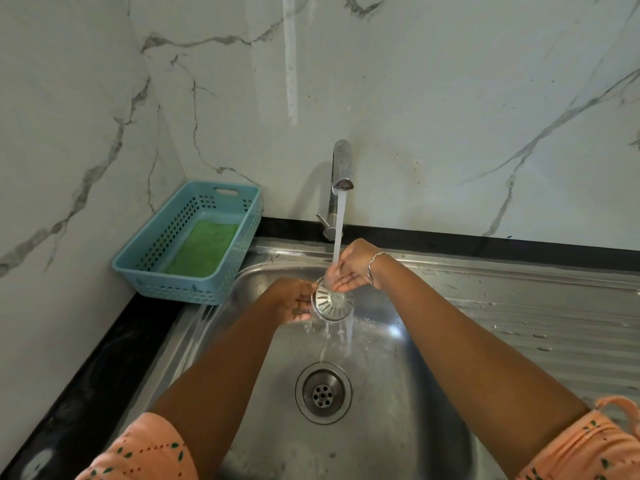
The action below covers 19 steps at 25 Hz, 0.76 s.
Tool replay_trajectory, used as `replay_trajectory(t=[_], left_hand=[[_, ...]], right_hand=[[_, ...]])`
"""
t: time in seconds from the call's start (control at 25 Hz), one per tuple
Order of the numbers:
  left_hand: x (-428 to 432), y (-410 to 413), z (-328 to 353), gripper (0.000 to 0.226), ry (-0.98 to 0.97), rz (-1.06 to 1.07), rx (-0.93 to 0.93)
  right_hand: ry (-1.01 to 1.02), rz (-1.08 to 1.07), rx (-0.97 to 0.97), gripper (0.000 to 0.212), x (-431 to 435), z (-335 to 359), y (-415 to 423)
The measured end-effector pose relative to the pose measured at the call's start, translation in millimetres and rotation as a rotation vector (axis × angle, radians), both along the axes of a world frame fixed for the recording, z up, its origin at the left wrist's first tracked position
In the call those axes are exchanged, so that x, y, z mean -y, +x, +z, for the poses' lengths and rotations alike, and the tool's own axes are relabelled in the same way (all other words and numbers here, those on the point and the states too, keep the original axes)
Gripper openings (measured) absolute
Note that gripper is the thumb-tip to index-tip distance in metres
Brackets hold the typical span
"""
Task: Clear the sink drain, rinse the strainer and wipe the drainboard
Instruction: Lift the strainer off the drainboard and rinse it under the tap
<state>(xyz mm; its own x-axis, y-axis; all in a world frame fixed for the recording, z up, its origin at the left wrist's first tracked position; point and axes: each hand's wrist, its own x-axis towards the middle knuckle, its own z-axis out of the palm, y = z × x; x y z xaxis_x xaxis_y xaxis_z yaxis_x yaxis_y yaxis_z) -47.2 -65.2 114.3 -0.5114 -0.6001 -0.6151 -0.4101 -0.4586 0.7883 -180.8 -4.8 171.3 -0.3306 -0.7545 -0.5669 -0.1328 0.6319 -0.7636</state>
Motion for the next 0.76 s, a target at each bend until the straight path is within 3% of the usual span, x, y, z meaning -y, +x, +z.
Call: replay_trajectory(t=[0.08,0.12,0.4,0.48,0.64,0.76], left_hand=[[-3,4,-5,0.013,-0.033,0.036,-0.007],[-4,4,-7,0.015,-0.147,0.024,0.002],[-36,8,-20,0.012,-1.680,-0.336,0.294],[-44,13,-27,0.021,-1.992,-0.478,0.306],[-49,26,-40,0.016,-2.224,-0.677,0.277],[-47,27,-38,0.024,-2.071,-0.530,0.373]], right_hand=[[0.001,-0.027,0.010,0.016,0,-2,1],[0.010,-0.053,0.019,0.019,-1,-4,0],[0.019,-0.238,0.011,0.018,-22,-39,-4],[-0.054,-0.335,0.060,0.013,-32,-53,-3],[-0.166,-0.360,0.087,0.020,-45,-68,5],[-0.192,-0.292,0.010,0.009,-35,-60,8]])
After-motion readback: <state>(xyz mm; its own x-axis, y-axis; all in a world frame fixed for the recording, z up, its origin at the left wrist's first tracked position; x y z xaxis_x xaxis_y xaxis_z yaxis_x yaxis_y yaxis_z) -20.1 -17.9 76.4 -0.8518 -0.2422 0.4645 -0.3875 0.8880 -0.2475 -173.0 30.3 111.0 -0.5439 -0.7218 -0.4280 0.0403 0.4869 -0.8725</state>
